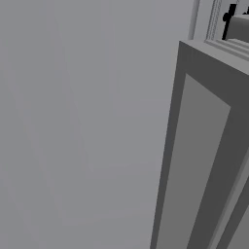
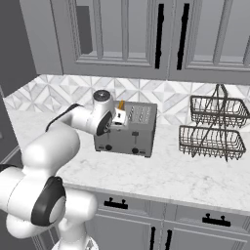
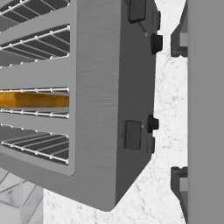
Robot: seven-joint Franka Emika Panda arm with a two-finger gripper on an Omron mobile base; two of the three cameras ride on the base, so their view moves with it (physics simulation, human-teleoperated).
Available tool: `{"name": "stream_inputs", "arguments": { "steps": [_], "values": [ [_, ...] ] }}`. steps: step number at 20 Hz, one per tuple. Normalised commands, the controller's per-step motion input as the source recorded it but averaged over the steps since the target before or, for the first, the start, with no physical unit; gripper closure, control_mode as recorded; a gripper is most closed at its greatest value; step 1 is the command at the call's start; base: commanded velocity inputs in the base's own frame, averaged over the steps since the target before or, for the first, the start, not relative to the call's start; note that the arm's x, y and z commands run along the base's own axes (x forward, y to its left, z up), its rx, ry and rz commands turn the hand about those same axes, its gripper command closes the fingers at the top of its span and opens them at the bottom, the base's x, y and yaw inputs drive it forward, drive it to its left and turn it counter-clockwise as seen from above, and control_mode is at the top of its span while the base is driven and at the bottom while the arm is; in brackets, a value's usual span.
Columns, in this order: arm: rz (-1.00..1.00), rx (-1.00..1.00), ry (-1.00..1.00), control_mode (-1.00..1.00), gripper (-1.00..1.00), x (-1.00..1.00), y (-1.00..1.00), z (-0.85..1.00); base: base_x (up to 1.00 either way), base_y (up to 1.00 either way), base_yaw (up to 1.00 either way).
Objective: Start the toaster. Once the lever pops up, take the bread to the plate on the dining counter.
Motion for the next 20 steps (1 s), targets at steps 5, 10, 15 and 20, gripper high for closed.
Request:
{"name": "stream_inputs", "arguments": {
  "steps": [5, 10, 15, 20],
  "values": [
    [0.00, 0.00, 0.00, -1.00, -1.00, 0.15, 0.00, -0.23, 0.00, 0.00, 0.00],
    [0.00, 0.00, 0.00, -1.00, -1.00, 0.11, -0.12, -0.01, 0.00, 0.00, 0.00],
    [0.00, 0.00, 0.00, -1.00, -1.00, 0.17, -0.15, -0.01, 0.00, 0.00, 0.00],
    [0.00, 0.00, 0.00, -1.00, -1.00, 0.18, 0.00, -0.09, 0.00, 0.00, 0.00]
  ]
}}
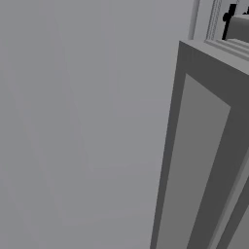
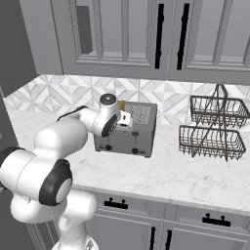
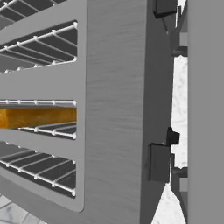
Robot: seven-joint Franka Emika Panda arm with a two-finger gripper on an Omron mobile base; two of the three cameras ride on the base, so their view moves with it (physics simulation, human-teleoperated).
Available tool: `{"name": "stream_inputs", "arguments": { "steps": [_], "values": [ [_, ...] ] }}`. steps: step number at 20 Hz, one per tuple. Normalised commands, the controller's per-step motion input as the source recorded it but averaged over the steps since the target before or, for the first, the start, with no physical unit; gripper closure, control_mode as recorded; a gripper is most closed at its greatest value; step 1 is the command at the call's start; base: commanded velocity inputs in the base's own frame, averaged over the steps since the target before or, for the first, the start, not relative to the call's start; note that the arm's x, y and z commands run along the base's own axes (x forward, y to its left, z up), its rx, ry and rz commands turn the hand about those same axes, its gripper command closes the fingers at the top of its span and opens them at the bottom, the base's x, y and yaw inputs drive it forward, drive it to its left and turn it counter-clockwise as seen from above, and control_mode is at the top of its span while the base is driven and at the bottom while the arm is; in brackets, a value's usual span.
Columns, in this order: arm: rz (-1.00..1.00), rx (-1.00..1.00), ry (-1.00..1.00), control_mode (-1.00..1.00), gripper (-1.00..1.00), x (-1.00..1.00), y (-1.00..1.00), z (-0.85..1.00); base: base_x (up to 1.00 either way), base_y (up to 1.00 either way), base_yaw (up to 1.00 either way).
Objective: Start the toaster. Once the lever pops up, take the bread to the plate on the dining counter.
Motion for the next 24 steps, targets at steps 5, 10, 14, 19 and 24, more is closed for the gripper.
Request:
{"name": "stream_inputs", "arguments": {
  "steps": [5, 10, 14, 19, 24],
  "values": [
    [-0.03, 0.00, 0.00, -1.00, -1.00, 0.08, 0.00, -0.13, 0.00, 0.00, 0.00],
    [-0.02, 0.00, 0.00, -1.00, -1.00, 0.00, 0.00, -0.11, 0.00, 0.00, 0.00],
    [-0.01, 0.00, 0.00, -1.00, -1.00, 0.00, 0.00, -0.13, 0.00, 0.00, 0.00],
    [-0.01, 0.00, 0.00, -1.00, -1.00, 0.00, 0.00, -0.10, 0.00, 0.00, 0.00],
    [-0.01, 0.00, 0.00, -1.00, -1.00, 0.00, 0.00, -0.10, 0.00, 0.00, 0.00]
  ]
}}
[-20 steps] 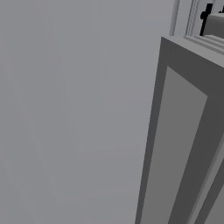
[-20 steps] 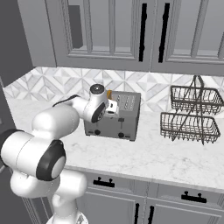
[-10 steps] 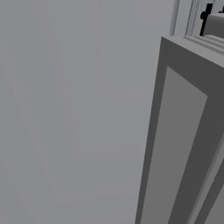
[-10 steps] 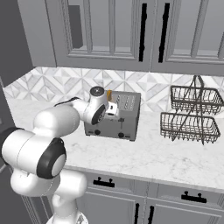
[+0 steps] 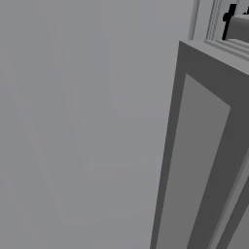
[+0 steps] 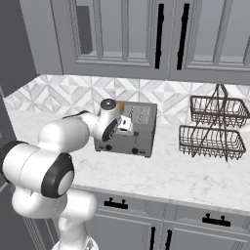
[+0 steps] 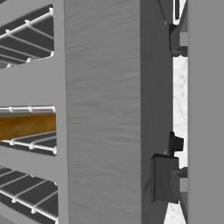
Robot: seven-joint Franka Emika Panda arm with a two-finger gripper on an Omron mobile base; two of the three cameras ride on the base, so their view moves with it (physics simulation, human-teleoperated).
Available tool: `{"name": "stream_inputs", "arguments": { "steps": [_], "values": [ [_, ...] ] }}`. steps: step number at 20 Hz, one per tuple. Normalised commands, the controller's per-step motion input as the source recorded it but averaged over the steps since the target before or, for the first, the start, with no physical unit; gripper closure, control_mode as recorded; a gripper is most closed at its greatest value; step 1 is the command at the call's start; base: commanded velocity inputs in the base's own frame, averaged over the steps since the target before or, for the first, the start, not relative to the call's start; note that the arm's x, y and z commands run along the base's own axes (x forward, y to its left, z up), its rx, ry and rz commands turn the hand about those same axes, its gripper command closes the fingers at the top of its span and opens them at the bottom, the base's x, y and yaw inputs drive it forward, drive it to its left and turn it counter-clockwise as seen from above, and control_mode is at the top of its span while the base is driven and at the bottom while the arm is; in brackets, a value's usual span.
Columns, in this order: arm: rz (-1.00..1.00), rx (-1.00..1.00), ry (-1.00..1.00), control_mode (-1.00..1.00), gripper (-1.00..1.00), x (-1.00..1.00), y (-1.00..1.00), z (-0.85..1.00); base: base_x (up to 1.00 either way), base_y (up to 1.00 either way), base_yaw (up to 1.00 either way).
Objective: Start the toaster. Once the lever pops up, take the bread to the plate on the dining counter.
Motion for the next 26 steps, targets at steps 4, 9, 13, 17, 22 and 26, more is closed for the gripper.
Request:
{"name": "stream_inputs", "arguments": {
  "steps": [4, 9, 13, 17, 22, 26],
  "values": [
    [0.00, 0.00, 0.00, -1.00, -1.00, 0.00, 0.00, -0.19, 0.00, 0.00, 0.00],
    [0.00, 0.00, 0.00, -1.00, -1.00, 0.00, 0.00, -0.25, 0.00, 0.00, 0.00],
    [0.00, 0.00, 0.00, -1.00, -1.00, 0.00, 0.00, -0.27, 0.00, 0.00, 0.00],
    [0.00, 0.00, 0.00, -1.00, -1.00, 0.00, 0.00, -0.25, 0.00, 0.00, 0.00],
    [0.00, 0.00, 0.00, -1.00, -1.00, 0.00, 0.00, -0.22, 0.00, 0.00, 0.00],
    [0.00, 0.00, 0.00, -1.00, -1.00, 0.00, 0.00, -0.07, 0.00, 0.00, 0.00]
  ]
}}
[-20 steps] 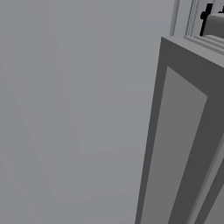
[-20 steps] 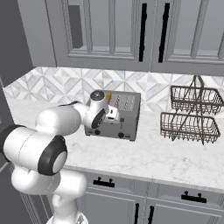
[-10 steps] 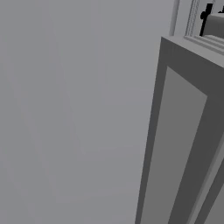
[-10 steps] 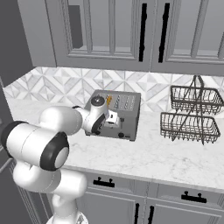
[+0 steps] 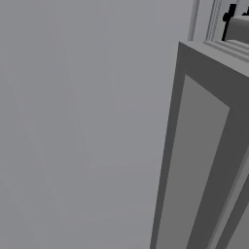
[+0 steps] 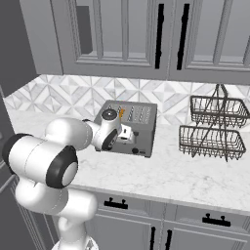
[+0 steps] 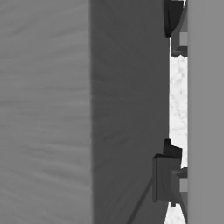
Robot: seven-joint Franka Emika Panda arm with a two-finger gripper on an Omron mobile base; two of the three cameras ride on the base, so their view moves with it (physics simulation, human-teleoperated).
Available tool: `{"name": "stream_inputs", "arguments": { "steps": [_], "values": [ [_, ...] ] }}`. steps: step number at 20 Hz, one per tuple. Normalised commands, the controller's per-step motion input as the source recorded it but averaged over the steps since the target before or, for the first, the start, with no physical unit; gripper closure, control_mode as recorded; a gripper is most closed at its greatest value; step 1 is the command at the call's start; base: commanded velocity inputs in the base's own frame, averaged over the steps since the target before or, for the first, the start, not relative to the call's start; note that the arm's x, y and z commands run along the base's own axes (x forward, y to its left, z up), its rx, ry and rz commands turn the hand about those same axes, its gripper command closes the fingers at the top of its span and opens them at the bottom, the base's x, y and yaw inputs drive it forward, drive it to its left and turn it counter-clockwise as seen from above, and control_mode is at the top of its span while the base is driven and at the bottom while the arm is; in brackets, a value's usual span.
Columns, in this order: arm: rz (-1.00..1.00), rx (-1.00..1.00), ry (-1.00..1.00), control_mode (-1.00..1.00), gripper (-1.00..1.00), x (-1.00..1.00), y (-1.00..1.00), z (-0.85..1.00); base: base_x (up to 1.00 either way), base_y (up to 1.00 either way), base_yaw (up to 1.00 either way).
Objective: Start the toaster. Once the lever pops up, take the bread to the plate on the dining counter.
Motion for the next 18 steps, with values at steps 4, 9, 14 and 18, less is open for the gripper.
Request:
{"name": "stream_inputs", "arguments": {
  "steps": [4, 9, 14, 18],
  "values": [
    [0.00, 0.00, 0.00, -1.00, -1.00, 0.00, 0.00, 0.00, 0.00, 0.00, 0.00],
    [0.00, 0.00, -0.03, -1.00, -1.00, -0.21, 0.04, 0.11, 0.00, 0.00, 0.00],
    [0.00, 0.00, 0.00, -1.00, -1.00, -0.19, 0.06, 0.28, 0.00, 0.00, 0.00],
    [0.00, 0.00, -0.03, -1.00, -1.00, -0.21, 0.00, 0.38, 0.00, 0.00, 0.00]
  ]
}}
